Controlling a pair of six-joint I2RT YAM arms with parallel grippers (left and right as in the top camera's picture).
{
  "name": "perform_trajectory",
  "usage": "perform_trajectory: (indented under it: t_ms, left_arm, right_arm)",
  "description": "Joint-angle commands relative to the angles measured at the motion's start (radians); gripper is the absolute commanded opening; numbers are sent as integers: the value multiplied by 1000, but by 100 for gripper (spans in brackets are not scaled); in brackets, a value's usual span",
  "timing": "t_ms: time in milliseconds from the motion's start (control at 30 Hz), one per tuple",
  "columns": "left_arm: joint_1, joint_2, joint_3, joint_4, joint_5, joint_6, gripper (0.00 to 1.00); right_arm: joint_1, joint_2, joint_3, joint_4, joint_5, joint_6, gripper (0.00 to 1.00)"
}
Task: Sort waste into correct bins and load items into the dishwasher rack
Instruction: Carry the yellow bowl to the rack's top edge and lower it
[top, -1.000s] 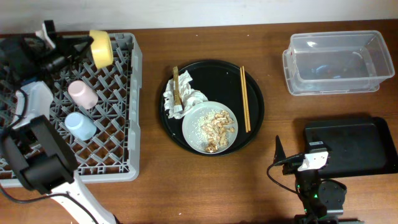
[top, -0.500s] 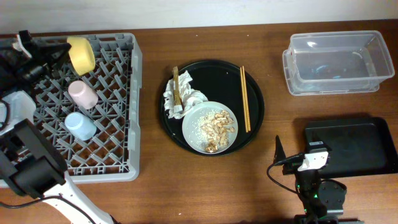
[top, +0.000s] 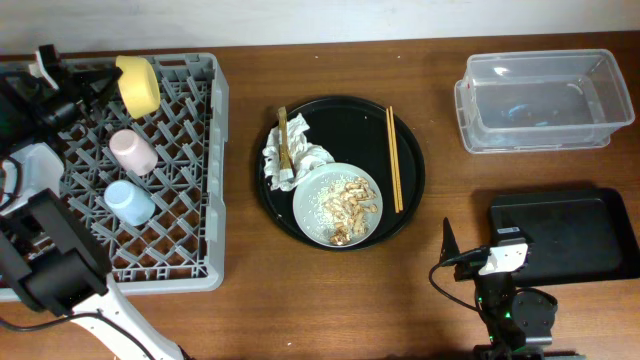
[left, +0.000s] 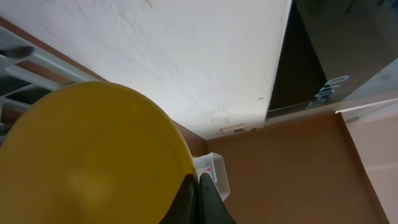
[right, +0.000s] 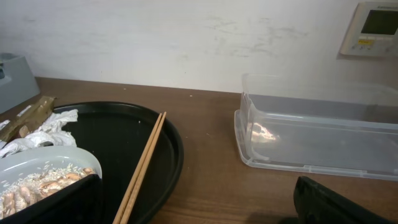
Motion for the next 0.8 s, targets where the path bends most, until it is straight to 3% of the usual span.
perform_trajectory:
  t_ms: [0, 200, 333, 467, 533, 600, 767]
  left_arm:
    - [-1, 68, 8, 14, 8, -6, 1]
    - [5, 109, 8, 47, 10, -6, 1]
    - [23, 109, 8, 211, 44, -75, 1]
    - [66, 109, 8, 208, 45, -96, 2]
    - [84, 109, 8, 208, 50, -96, 31]
    - [106, 109, 8, 208, 53, -95, 41]
    - [147, 109, 8, 209, 53, -95, 40]
  right_arm:
    - [-3, -6, -5, -7, 5, 1, 98]
    - [-3, -6, -5, -7, 5, 1, 98]
    - [-3, -6, -5, -7, 5, 1, 98]
    - [-3, -6, -5, -7, 5, 1, 98]
    - [-3, -6, -5, -7, 5, 1, 98]
    - [-3, -6, -5, -7, 5, 1, 99]
    - [-3, -6, -5, -7, 5, 1, 98]
